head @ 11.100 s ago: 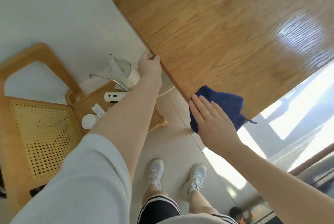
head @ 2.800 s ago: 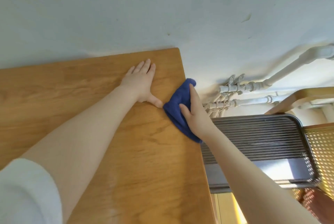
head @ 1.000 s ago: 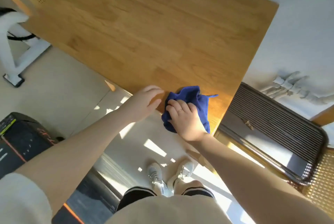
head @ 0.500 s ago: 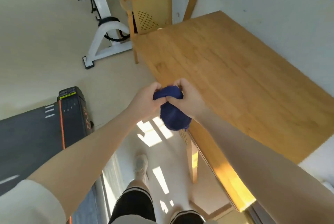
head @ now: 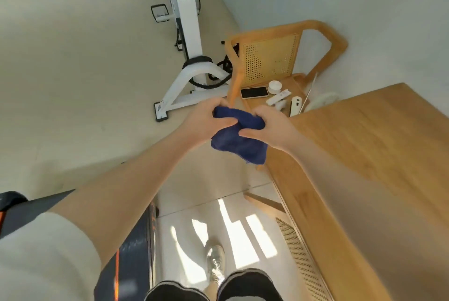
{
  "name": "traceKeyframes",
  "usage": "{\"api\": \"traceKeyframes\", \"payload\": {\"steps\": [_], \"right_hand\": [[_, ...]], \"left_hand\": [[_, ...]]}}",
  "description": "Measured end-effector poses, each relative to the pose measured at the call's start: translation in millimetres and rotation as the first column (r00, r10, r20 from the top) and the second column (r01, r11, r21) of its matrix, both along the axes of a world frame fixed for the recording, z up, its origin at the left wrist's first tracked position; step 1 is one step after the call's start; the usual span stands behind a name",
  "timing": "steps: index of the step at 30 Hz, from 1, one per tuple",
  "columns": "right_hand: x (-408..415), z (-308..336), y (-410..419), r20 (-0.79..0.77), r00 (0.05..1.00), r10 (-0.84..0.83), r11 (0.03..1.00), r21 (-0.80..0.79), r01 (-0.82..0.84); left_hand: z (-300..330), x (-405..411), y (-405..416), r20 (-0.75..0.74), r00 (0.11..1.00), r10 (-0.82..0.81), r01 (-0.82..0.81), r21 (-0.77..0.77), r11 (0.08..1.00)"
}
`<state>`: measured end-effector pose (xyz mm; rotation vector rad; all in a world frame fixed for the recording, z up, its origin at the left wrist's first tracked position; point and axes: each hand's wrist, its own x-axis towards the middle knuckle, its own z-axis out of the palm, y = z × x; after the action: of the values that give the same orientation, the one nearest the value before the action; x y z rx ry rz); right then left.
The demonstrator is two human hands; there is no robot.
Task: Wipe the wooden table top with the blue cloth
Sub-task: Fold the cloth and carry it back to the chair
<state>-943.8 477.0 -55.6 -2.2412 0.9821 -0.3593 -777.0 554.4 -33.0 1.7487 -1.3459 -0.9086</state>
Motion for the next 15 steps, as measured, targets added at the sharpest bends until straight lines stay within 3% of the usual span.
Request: {"api": "traceKeyframes", "payload": {"steps": [3, 10, 15], "right_hand": [[44, 7, -52, 0.060, 0.994, -0.086, 0.996, 0.001, 0.086], [129, 7, -179, 0.042, 0.982, -0.183, 0.977, -0.105, 0.187], [184, -10, -292, 0.143, 0.902, -0.407, 0.902, -0.096, 0.422]], "left_hand": [[9, 41, -51, -0.002, 1.000, -0.002, 0.002, 0.007, 1.000], [6, 122, -187, -0.204, 0.979, -0.015, 0.028, 0.059, 0.998], [4, 162, -316, -0.230, 0.972, -0.049, 0.068, 0.074, 0.995]]}}
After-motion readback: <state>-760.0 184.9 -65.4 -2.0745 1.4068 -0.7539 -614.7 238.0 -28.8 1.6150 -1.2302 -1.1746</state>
